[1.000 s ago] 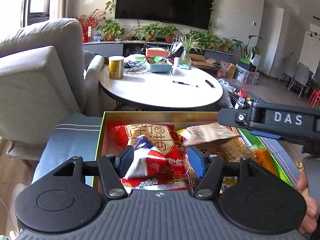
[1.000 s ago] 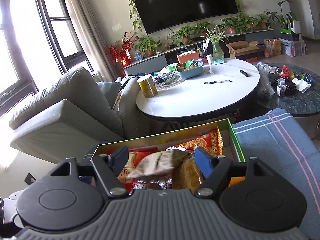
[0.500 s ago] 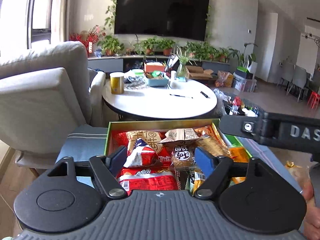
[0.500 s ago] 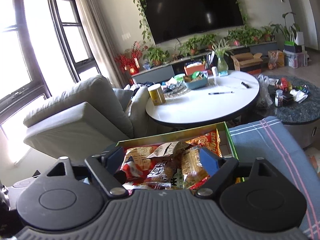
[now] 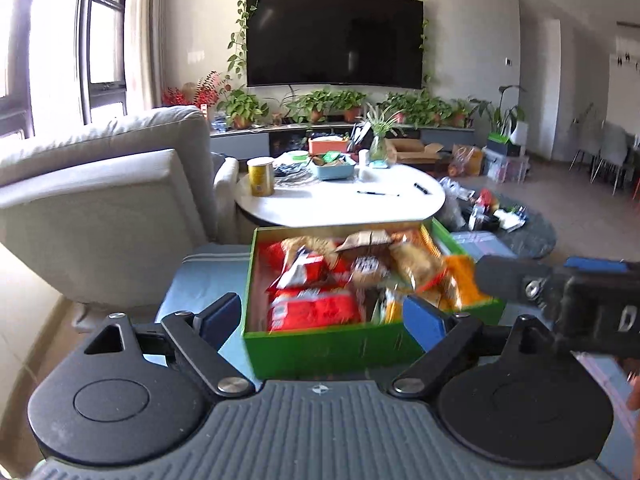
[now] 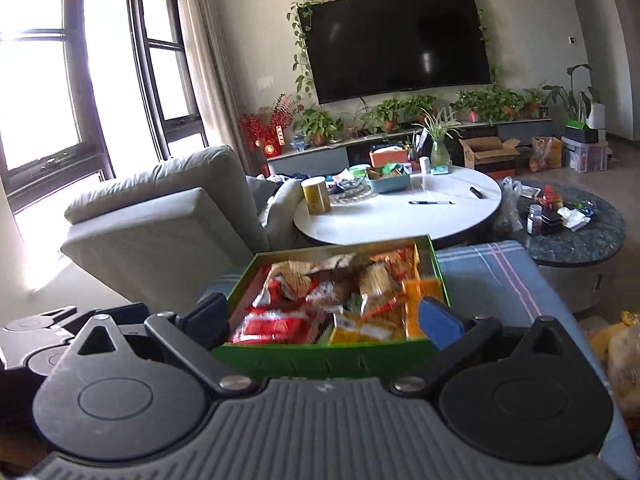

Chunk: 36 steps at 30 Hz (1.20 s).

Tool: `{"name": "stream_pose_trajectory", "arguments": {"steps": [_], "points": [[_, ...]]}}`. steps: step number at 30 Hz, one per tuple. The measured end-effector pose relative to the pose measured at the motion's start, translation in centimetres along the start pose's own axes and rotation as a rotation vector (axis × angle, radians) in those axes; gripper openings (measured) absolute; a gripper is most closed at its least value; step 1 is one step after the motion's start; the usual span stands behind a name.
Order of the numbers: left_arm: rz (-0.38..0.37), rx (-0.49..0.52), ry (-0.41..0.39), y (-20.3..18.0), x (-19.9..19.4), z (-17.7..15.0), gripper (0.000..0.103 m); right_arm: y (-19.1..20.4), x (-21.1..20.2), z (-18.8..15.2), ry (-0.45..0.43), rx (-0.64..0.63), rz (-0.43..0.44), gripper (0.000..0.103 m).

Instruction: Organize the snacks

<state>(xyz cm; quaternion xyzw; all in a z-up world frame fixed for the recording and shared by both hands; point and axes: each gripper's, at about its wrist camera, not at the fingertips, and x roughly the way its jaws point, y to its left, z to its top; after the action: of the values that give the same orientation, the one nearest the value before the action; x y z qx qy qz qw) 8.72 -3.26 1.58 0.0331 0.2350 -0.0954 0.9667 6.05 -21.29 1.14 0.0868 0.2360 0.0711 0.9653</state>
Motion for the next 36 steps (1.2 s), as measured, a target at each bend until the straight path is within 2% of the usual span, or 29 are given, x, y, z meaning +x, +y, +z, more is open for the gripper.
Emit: {"name": "stream_pose_trajectory", "arguments": {"steps": [6, 11, 15, 19, 31, 36], "points": [[-0.001, -0.047, 0.047, 0.2, -1.9, -2.3, 0.087, -0.3, -2.1, -1.3, 0.002, 0.037, 0.009, 0.087], [0.058, -0.019, 0.064, 0.1, -3.0, -3.5, 0.087, 0.0, -3.2, -2.2, -0.016, 0.007, -0.038, 0.087], [0.081, -0.054, 0.054, 0.9, -4.0, -3.8, 0.087, -0.3, -3.6, -3.0, -0.022, -0.011, -0.084, 0.087], [0.091, -0.088, 0.040, 1.6, -5.2, -4.0, 0.087, -0.5, -3.5, -3.8, -0.006, -0.013, -0.072, 0.087], [0.082, -0.101, 0.009, 2.0, -6.9, -4.0, 0.087, 1.8, -4.5, -4.8, -0.036, -0.119, -0.083, 0.087], [0.078, -0.097, 0.015, 2.1, -6.7, -4.0, 0.087, 1.6, -5.0, -4.6, -0.055, -0.119, -0.089, 0.087]]}}
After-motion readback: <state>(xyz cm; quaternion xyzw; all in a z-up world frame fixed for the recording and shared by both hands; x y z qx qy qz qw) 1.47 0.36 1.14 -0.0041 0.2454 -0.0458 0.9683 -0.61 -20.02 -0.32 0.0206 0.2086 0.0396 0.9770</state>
